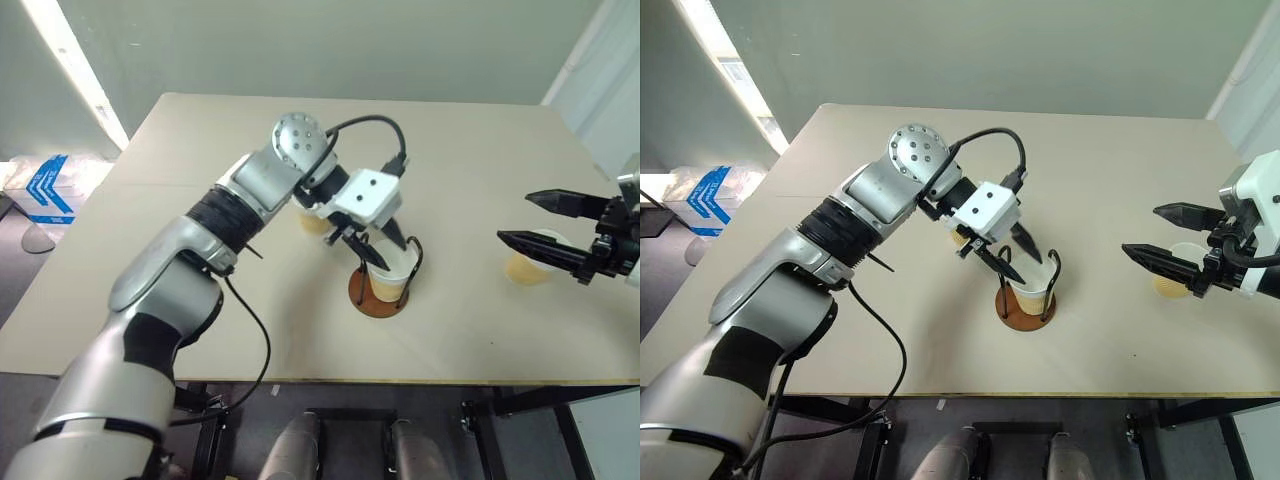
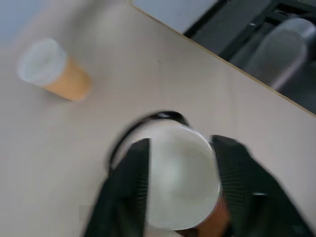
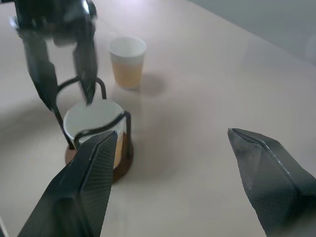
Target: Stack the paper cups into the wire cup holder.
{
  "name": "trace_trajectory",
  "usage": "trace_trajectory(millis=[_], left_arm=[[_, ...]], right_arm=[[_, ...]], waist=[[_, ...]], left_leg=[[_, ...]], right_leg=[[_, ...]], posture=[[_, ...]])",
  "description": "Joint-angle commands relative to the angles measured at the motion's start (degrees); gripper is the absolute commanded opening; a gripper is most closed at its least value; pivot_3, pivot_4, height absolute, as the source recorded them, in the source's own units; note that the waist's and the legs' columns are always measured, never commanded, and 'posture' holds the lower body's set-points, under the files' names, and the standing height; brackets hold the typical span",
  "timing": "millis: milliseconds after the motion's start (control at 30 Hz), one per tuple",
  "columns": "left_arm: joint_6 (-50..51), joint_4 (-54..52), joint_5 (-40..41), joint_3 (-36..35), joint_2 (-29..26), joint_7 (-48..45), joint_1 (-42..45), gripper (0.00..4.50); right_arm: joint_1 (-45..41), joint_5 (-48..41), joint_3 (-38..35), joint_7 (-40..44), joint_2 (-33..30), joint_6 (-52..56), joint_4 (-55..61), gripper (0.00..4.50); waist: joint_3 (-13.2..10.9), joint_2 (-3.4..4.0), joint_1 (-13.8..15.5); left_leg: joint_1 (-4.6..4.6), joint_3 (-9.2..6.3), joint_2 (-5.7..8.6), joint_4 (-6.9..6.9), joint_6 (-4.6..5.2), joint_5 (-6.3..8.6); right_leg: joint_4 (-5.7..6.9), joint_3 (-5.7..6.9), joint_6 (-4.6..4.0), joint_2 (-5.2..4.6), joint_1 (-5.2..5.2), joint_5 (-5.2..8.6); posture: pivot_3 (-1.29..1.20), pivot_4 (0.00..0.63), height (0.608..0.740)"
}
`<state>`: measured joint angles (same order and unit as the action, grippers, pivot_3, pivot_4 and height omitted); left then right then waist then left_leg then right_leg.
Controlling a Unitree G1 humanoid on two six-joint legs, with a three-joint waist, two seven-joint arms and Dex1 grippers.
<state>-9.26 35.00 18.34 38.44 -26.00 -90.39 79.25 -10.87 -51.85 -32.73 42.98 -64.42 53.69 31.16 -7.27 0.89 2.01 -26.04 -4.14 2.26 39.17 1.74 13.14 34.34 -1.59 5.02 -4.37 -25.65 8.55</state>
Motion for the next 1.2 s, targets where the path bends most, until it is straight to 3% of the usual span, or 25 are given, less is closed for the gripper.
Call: trace_trajectory(millis=[33,300,667,1200], left_arm=[[1.8,-1.3,-0.6,-6.3,0.0,-0.9,-0.3,2.72],[10.3,-2.9,-0.2,-18.9,-3.1,5.5,-2.8,2.72],[25.5,-18.5,0.0,-29.3,-9.2,17.6,-17.8,2.72],[31.5,-29.0,-0.2,-31.3,-10.7,22.8,-25.3,2.72]], right_arm=[[-0.2,2.3,-0.5,1.1,-1.9,-1.6,-0.6,3.80],[2.1,14.6,6.1,6.3,-7.7,-8.2,-7.7,3.80],[-2.5,27.4,19.5,15.1,-11.9,-19.2,-22.9,3.80],[-21.7,45.5,40.2,23.4,-2.3,-32.5,-47.4,3.80]], waist=[[0.0,0.02,0.0],[0.0,0.05,0.0],[0.1,0.11,-0.3],[0.0,0.10,-0.7]], left_leg=[[0.00,0.01,0.00,0.00,0.00,0.00],[0.01,0.02,0.00,0.02,0.01,0.00],[0.13,0.09,0.00,0.05,0.04,-0.06],[0.60,0.08,-0.03,0.03,0.22,-0.17]], right_leg=[[0.00,0.00,0.01,0.00,0.00,0.00],[0.00,-0.04,0.04,0.00,-0.01,-0.01],[0.07,-0.08,0.02,0.02,0.01,-0.03],[0.30,-0.07,-0.33,0.01,0.26,-0.24]], posture=[[0.00,0.150,0.740],[0.00,0.150,0.740],[0.00,0.150,0.740],[0.00,0.150,0.740]])
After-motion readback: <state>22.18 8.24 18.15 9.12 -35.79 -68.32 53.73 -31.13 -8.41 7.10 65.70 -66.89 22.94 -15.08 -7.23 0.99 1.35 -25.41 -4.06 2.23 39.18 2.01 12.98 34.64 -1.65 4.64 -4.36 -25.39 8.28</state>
